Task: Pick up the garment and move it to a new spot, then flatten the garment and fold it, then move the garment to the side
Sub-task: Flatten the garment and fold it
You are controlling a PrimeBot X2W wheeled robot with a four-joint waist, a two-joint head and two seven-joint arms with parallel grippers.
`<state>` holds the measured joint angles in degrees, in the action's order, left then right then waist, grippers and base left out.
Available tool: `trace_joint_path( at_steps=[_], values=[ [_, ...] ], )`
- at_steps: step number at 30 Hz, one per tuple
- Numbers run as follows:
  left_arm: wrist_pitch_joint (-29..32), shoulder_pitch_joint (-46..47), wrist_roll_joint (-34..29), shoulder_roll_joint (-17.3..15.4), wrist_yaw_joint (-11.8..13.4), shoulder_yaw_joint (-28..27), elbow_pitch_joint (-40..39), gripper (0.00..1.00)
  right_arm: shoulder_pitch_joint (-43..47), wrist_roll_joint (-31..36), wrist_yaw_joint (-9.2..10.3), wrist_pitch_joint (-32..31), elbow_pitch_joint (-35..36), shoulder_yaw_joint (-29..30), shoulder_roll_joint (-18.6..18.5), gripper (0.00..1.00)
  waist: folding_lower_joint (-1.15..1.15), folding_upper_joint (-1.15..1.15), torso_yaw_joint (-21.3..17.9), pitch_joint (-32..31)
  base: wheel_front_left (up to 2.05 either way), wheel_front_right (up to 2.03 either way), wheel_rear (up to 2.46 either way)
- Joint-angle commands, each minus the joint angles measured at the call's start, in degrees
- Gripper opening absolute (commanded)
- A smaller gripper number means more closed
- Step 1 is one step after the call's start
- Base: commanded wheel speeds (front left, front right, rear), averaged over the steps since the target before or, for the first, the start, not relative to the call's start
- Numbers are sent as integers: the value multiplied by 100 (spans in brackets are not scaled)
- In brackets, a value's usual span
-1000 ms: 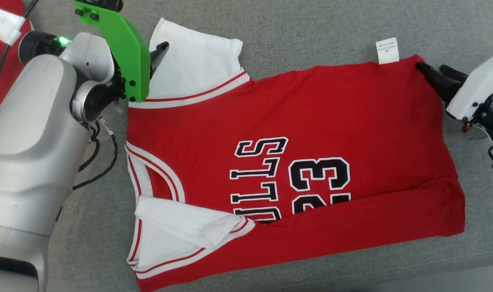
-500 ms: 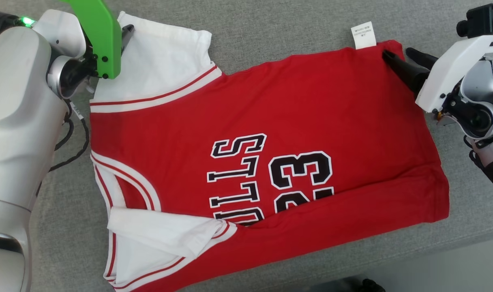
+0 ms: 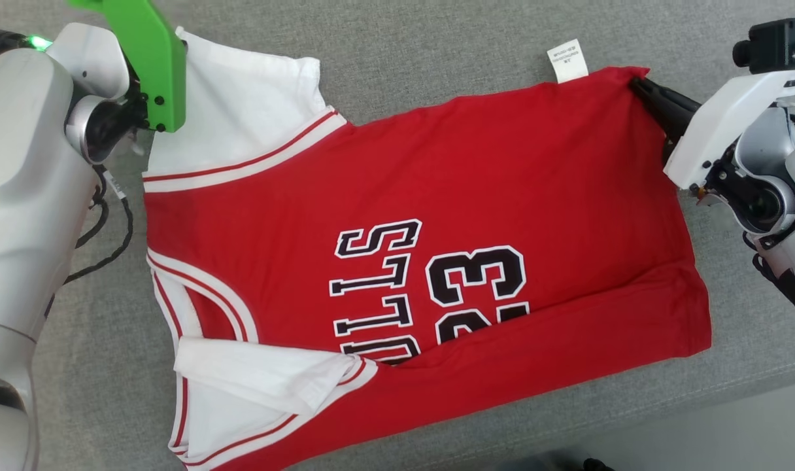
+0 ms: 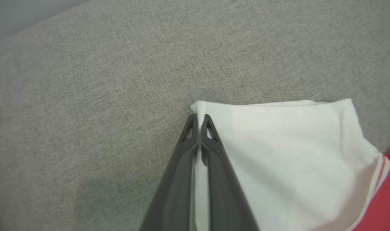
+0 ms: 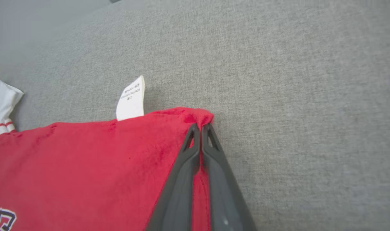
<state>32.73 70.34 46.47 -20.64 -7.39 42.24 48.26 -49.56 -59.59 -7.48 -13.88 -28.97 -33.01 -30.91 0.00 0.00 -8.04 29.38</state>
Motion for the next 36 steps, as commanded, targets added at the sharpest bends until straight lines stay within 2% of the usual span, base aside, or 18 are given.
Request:
trace_joint_path(
  at_steps=[1,5,10,18,23,25,36],
  values=[
    [-102,-77,47,-95,-12,15,37,0,0,-27,-3,123,-101,-17,-23,0,0,0,78,-133,0,0,0],
    [-274,-146,170,-197,-12,125,76,0,13,52,-2,359,-462,-72,-59,0,0,0,136,-318,0,0,0],
    [-398,-298,383,-266,-9,327,-122,0,76,-19,-2,564,-642,-208,14,0,0,0,237,-594,0,0,0],
    [-468,-607,873,-469,-4,671,-586,0,244,-54,-2,812,-898,-460,-102,0,0,0,436,-1147,0,0,0],
    [-168,-862,1300,-665,-4,899,-1021,0,418,-184,-2,912,-930,-631,-179,0,0,0,577,-1465,0,0,0],
    [3,-928,1263,-833,-4,1136,-1278,0,492,-151,-2,965,-997,-708,-241,0,0,0,625,-1613,0,0,0],
    [872,-1691,2366,-1648,-5,1502,-2830,0,841,-393,-2,904,-1235,-1122,-381,0,0,0,844,-2236,0,0,0]
  ],
)
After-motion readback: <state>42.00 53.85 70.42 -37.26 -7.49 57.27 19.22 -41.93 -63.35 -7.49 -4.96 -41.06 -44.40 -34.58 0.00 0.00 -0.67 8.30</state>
